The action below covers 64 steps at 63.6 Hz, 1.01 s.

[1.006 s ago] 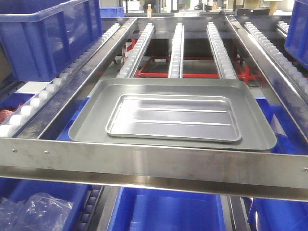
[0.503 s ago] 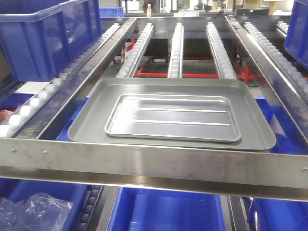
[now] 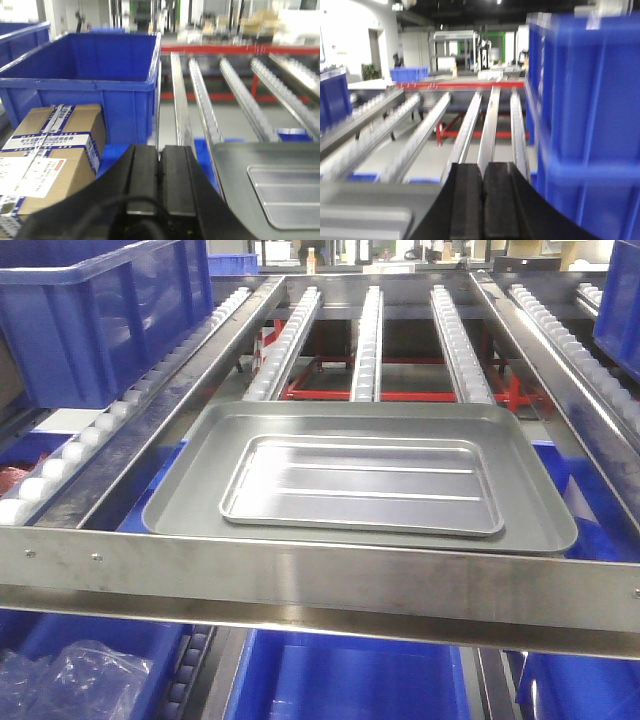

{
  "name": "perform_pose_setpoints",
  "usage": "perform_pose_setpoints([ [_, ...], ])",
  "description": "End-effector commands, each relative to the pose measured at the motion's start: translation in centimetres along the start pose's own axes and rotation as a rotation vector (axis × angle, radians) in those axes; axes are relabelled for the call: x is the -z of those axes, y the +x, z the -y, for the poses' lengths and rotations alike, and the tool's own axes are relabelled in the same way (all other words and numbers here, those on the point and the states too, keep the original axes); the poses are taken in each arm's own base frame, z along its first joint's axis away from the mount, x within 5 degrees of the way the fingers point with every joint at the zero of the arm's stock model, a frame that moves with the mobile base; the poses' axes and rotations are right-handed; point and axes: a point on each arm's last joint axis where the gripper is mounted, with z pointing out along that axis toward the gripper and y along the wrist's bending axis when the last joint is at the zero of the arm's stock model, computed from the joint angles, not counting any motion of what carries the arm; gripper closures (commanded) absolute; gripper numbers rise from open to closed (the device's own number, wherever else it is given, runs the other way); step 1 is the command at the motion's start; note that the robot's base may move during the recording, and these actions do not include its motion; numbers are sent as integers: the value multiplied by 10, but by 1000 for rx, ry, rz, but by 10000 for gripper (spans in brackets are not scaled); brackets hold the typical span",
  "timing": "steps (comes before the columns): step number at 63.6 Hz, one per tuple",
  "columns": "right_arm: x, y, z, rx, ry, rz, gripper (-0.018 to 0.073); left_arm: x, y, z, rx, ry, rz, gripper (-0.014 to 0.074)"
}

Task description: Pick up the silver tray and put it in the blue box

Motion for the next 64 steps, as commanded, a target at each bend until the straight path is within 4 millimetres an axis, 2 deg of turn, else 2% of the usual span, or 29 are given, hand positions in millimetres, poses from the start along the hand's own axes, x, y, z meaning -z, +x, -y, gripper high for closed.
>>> perform_pose_setpoints([
  [1,-11,-34,-3,10,-4,43,445,-14,-39,0,-6,3,-21,666],
  [6,-27,-45,-4,10,3,-10,321,-36,-54,0,5,8,-102,560],
  [12,-45,-50,-4,10,4,-62,176,-58,-59,2,18,31,-191,403],
  [15,-54,-54,-5,9,3,-85,128,-69,-60,7,15,63,-220,324],
  [19,-66,-58,-7,6,-10,-109,92,-82,-58,15,12,119,-255,268],
  [30,-98,-65,-25,-6,-126,-232,87,-117,-50,56,16,326,-378,261],
  [36,-115,-59,-45,1,-226,-367,87,-135,-49,86,-10,433,-422,261],
  [42,-131,-49,-75,29,-341,-514,87,-155,-48,115,8,508,-463,261],
  [52,-160,-38,-109,82,-390,-722,90,-191,-44,138,-26,517,-616,261],
  [64,-202,-25,-124,110,-262,-984,90,-233,-39,159,-28,472,-750,261],
])
